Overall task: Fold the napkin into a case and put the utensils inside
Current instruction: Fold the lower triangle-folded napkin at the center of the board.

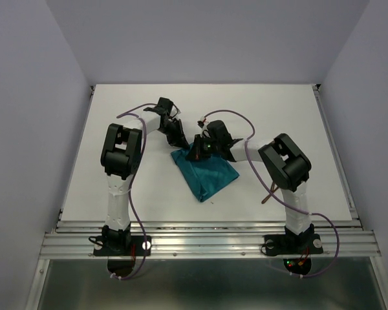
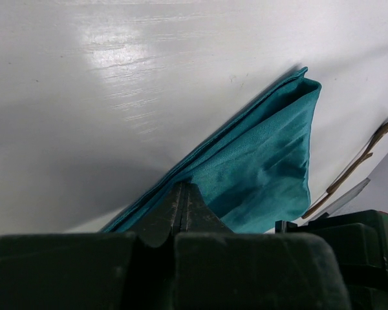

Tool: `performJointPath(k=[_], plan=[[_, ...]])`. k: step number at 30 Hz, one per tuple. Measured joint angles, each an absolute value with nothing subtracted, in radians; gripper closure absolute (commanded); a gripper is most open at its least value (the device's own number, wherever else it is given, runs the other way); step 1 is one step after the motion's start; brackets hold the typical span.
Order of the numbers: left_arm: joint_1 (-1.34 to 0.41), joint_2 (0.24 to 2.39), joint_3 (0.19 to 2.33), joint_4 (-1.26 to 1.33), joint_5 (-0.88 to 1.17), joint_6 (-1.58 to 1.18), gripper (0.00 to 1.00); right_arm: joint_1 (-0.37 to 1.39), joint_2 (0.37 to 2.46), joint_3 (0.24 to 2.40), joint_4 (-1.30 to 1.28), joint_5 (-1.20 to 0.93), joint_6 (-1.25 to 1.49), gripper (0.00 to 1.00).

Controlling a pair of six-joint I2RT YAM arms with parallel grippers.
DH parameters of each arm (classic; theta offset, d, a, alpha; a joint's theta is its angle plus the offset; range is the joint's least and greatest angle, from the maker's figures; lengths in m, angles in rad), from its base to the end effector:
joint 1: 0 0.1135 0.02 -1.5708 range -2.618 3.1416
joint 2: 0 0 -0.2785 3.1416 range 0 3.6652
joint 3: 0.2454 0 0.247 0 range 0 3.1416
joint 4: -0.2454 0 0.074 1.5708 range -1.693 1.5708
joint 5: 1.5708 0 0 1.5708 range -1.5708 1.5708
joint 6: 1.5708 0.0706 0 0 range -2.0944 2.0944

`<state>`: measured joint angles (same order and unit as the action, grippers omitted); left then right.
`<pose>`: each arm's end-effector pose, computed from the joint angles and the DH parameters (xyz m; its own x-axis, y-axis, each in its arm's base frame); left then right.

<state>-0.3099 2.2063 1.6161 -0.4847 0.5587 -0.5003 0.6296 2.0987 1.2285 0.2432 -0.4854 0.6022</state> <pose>0.4471 -0.1825 0.1364 -0.9743 -0.1151 -0.1939 0.0359 0.7697 -0.6373 0.3614 0.3040 0.1296 -0.8588 -0.0057 -0.5123 -0.4122 0.6015 0.6843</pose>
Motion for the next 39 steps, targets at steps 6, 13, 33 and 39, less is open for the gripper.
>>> performJointPath(k=[6,13,33,39], plan=[[-0.307,2.206,1.61,-0.478,0.568,-0.497,1.0,0.62,2.064,1.23,0.24,-0.477,0.598,0.99],[-0.306,2.208,1.61,-0.477,0.572,-0.493,1.0,0.602,2.062,1.25,0.216,-0.477,0.58,0.99],[-0.305,2.21,1.612,-0.479,0.582,-0.474,1.0,0.575,2.082,1.333,0.099,-0.432,0.493,0.99],[-0.305,2.211,1.618,-0.485,0.579,-0.464,1.0,0.575,2.111,1.392,0.047,-0.412,0.457,0.99]])
